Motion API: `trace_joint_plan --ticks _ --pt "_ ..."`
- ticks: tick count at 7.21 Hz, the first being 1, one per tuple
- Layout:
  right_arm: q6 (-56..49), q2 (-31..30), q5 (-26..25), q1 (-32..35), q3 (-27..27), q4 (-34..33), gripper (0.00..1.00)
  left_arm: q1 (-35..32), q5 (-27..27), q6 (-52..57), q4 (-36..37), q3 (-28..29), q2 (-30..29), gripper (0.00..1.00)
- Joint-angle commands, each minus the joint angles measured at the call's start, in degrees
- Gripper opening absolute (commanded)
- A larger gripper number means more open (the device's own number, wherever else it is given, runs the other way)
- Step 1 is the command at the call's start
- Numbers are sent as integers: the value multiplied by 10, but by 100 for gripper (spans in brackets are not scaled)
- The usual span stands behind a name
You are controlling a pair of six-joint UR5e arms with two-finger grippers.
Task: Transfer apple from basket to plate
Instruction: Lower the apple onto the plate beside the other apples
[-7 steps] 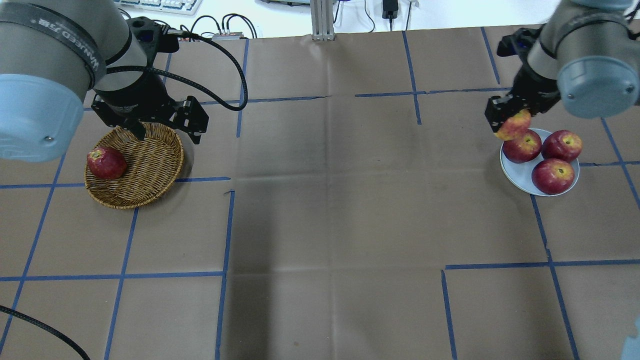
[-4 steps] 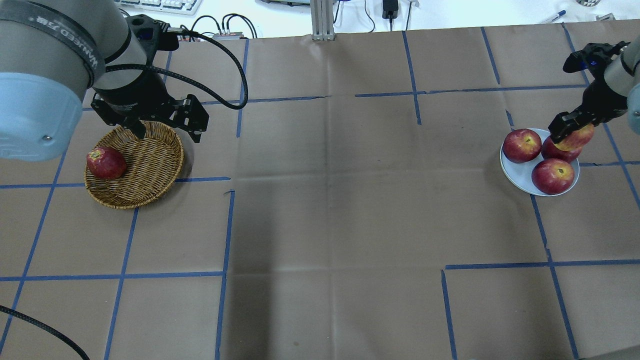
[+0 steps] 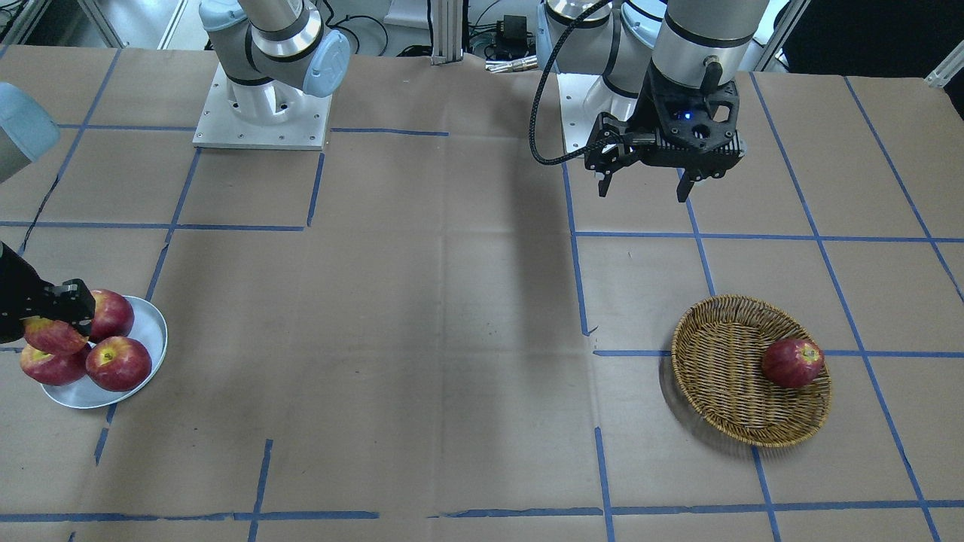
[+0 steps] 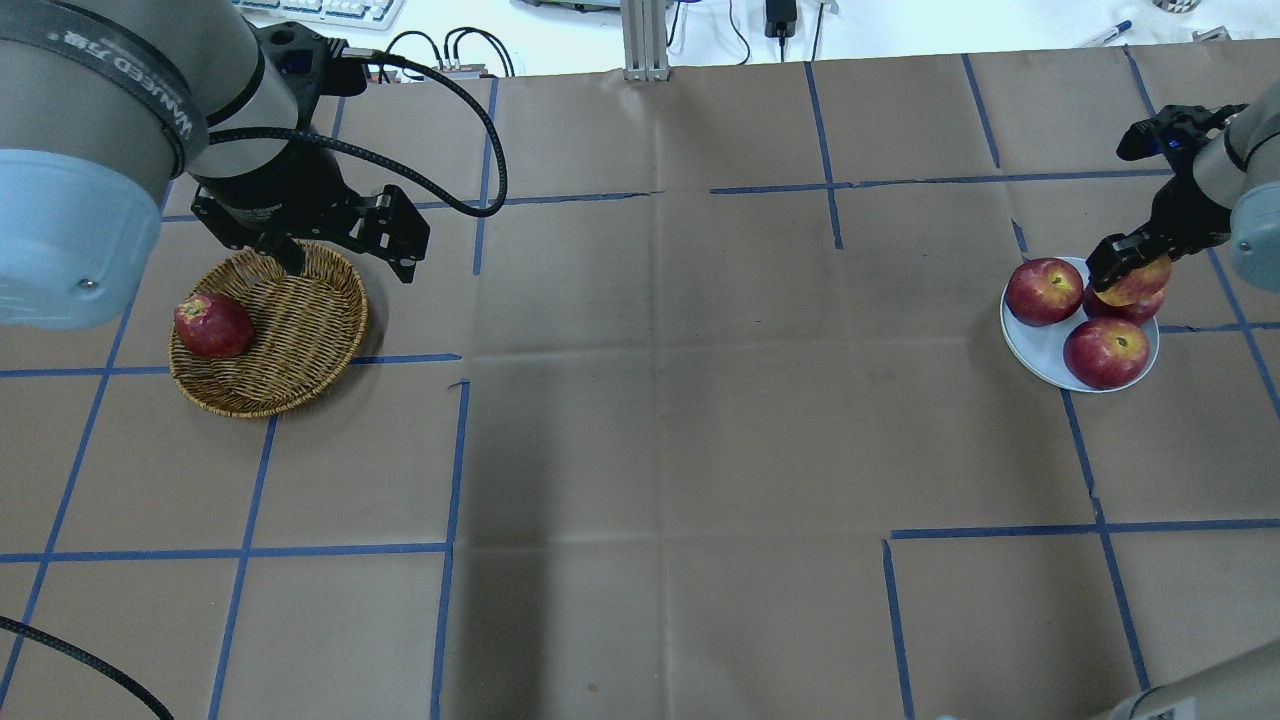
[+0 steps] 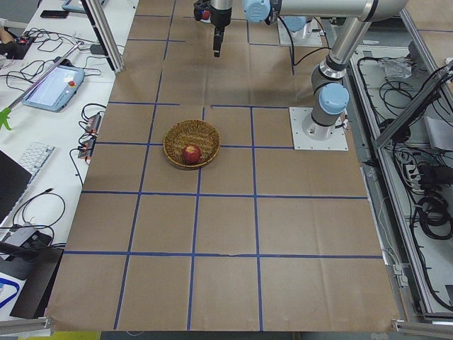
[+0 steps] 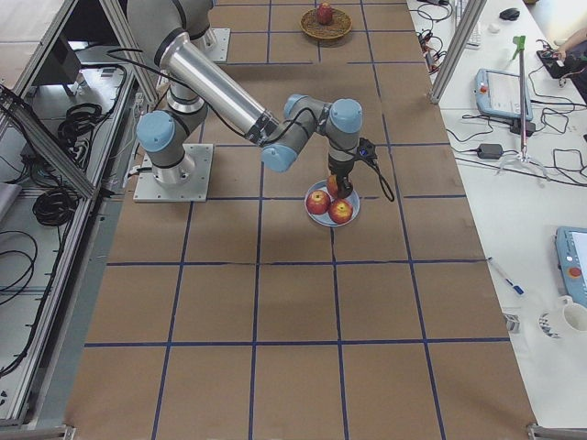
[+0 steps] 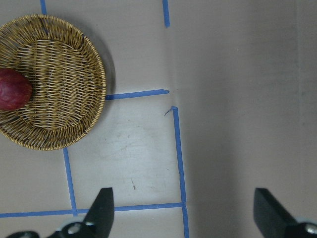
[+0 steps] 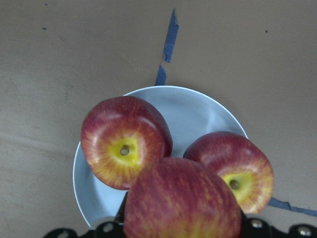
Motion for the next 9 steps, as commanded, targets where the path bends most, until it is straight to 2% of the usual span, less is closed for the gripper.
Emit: trace_joint_plan --ticks 1,2,3,4,7,9 --pt "3 16 -2 3 0 -2 47 0 -1 -1 0 0 -1 100" --pt "1 18 -6 3 -2 -1 51 -1 -3 -1 -1 0 -1 100" --pt "-2 19 -6 2 -2 0 59 -1 -3 -1 0 0 -1 100" --pt "-2 19 -7 1 -3 0 98 -1 -3 -1 0 0 -1 100" --pt "-4 -3 -24 1 -13 23 100 -1 -14 -2 0 0 -2 100" --pt "-1 -41 -23 4 -13 51 100 -1 -16 -2 0 0 -1 100"
